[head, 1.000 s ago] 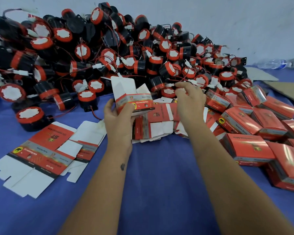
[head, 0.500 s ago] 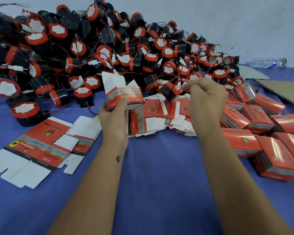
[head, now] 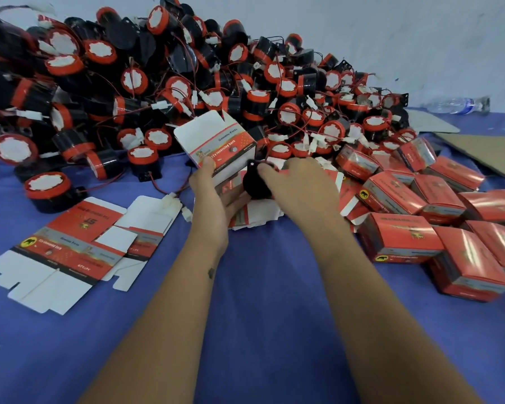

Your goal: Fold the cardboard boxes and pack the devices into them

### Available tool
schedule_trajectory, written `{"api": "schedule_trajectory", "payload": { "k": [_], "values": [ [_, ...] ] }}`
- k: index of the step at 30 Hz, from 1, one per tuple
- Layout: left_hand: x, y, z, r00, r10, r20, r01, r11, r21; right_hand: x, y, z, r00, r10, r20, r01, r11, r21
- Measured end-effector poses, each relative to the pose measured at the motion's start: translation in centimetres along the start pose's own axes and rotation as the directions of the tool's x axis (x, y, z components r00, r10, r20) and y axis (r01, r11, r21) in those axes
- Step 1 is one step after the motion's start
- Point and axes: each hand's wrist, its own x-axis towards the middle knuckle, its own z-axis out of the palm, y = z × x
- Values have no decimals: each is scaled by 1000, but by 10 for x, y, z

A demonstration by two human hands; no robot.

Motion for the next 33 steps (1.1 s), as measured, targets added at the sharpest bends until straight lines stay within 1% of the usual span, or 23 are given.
{"api": "schedule_trajectory", "payload": {
  "k": [1, 3, 5, 6, 8, 10, 13, 16, 17, 19, 21, 24, 27, 29, 31, 32, 33],
  "values": [
    [2, -2, -2, 1000, 19, 15, -19, 1000, 1, 0, 2, 11, 1000, -16, -1, 16, 999, -28],
    [3, 1, -3, 999, 42, 32, -43, 999, 6, -2, 6, 27, 997, -74, -27, 75, 997, 30],
    [4, 3, -5, 999, 36, -4, -36, 999, -21, -3, 13, 35, 984, -152, -89, 160, 983, 86],
    [5, 4, -6, 999, 41, -25, -42, 998, -35, -2, 18, 37, 974, -195, -118, 205, 975, 84],
    [5, 4, -8, 997, 59, -43, -59, 998, -3, -2, 25, 38, 953, -271, -133, 274, 962, 3],
    [6, 2, -9, 997, 76, -34, -74, 995, 62, -4, 28, 37, 949, -304, -83, 297, 951, -91],
    [7, -1, -8, 998, 64, -24, -60, 989, 135, -6, 25, 38, 952, -306, 3, 304, 946, -111],
    [7, -3, -8, 1000, 29, -11, -28, 993, 119, -8, 22, 43, 958, -286, 31, 287, 958, -30],
    [6, -3, -8, 1000, 26, 9, -27, 994, 105, -9, 21, 44, 964, -267, 19, 267, 964, -15],
    [6, -2, -8, 999, 31, 17, -32, 995, 93, -9, 21, 45, 970, -233, -65, 231, 972, -28],
    [8, -2, -10, 996, 81, -30, -78, 993, 92, -7, 20, 42, 963, -215, -161, 218, 976, 0],
    [13, -3, -13, 993, 103, -56, -97, 991, 97, -5, 23, 35, 951, -218, -218, 230, 973, 34],
    [16, -6, -12, 995, 90, -52, -82, 986, 146, -6, 27, 33, 968, -171, -182, 190, 977, 92],
    [17, -7, -11, 994, 84, -66, -73, 984, 165, -8, 27, 33, 983, -132, -128, 158, 963, 217],
    [18, -7, -12, 995, 80, -65, -65, 978, 199, -8, 27, 35, 992, -107, -68, 124, 919, 374],
    [18, -8, -12, 996, 73, -57, -59, 975, 215, -8, 27, 35, 992, -113, -49, 123, 907, 402],
    [17, -8, -12, 997, 68, -43, -56, 971, 233, -8, 27, 36, 991, -132, -37, 136, 910, 391]
  ]
}}
